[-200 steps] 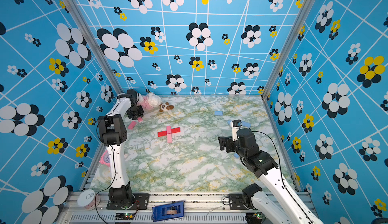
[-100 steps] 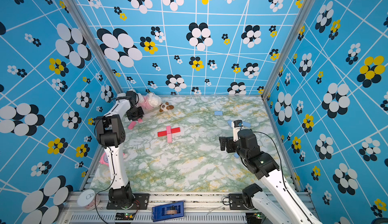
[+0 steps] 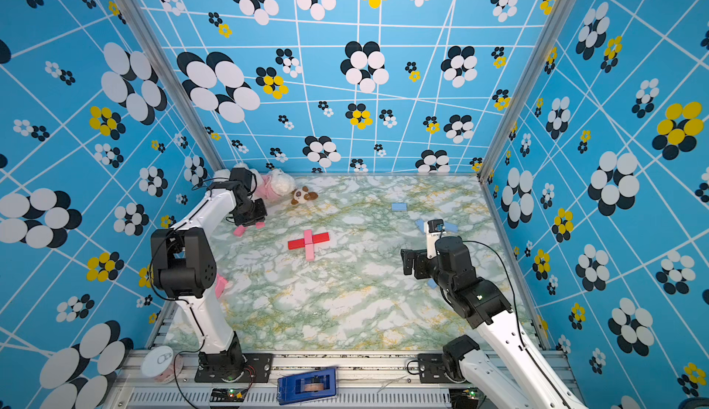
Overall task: Assemble the letter t with building blocks
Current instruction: Pick up the building block from the center of the board, then assemble the building block at the center of the board.
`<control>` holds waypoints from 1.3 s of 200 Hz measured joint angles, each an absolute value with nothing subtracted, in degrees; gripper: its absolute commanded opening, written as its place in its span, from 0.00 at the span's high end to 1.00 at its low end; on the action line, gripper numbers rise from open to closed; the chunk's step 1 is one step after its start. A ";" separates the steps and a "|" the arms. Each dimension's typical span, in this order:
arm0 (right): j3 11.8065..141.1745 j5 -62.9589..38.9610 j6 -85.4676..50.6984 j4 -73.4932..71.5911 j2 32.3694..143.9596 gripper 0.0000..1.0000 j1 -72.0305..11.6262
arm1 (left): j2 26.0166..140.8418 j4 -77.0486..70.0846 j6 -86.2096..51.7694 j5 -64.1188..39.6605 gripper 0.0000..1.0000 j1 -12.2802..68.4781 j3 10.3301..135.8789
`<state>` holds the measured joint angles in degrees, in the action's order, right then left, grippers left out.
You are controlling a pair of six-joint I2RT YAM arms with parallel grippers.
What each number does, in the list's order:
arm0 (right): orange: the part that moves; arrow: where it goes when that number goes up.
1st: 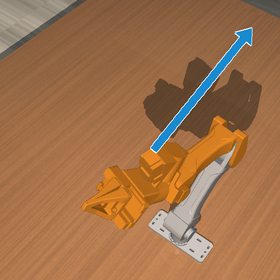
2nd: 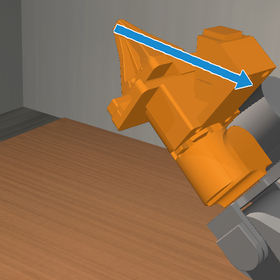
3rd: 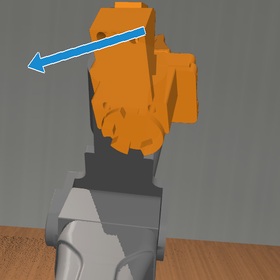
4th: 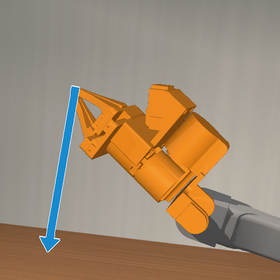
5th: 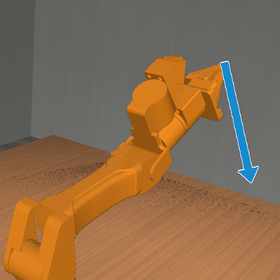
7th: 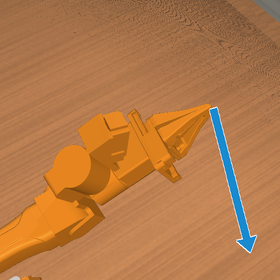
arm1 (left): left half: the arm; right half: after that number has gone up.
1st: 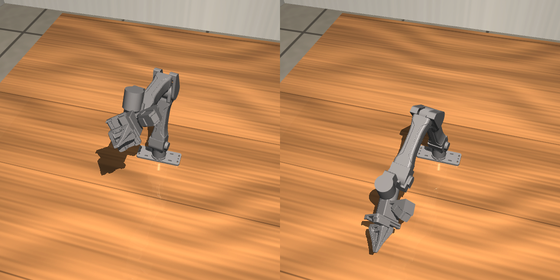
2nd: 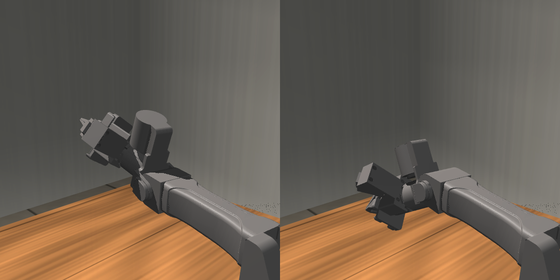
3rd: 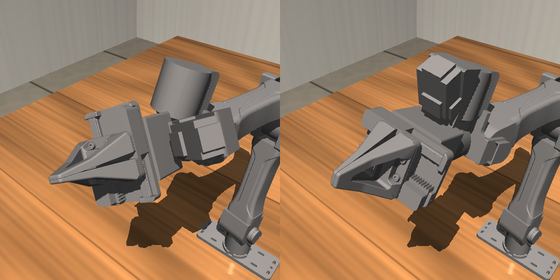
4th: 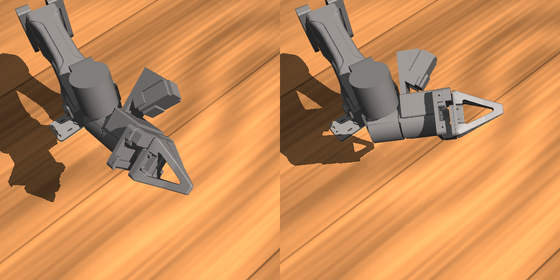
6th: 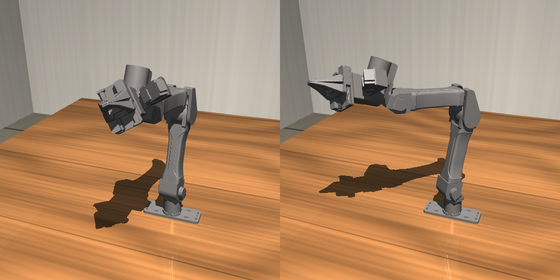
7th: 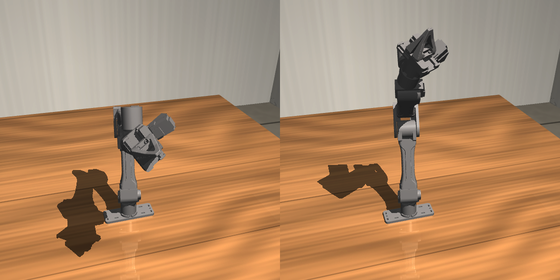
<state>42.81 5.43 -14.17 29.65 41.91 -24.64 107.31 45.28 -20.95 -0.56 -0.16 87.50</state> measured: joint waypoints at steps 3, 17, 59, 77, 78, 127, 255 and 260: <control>42.81 5.43 -14.17 29.63 41.85 0.01 -24.64 | 106.30 45.06 -20.97 -0.40 0.84 0.45 86.41; 42.81 5.43 -14.17 29.63 41.52 0.01 -24.64 | 101.75 44.95 -21.39 -0.27 0.84 3.55 81.95; 42.81 5.39 -14.17 29.63 41.34 0.01 -24.64 | 90.56 45.10 -24.62 1.15 0.83 11.68 71.13; 42.81 5.23 -14.17 29.63 41.34 0.01 -24.64 | 85.91 46.33 -26.59 1.96 0.83 14.81 68.20; 42.81 5.21 -14.17 29.63 41.34 0.01 -24.64 | 85.78 46.35 -26.68 1.98 0.83 14.92 68.16; 42.81 4.56 -14.17 29.61 41.58 0.01 -24.64 | 76.29 49.41 -33.45 3.90 0.82 22.26 63.75; 42.78 3.90 -14.17 29.58 41.58 0.01 -24.64 | 74.98 49.74 -47.62 4.82 0.82 36.38 56.64; 42.78 3.90 -14.17 29.58 41.58 0.01 -24.64 | 75.46 49.28 -47.81 4.71 0.82 36.77 56.64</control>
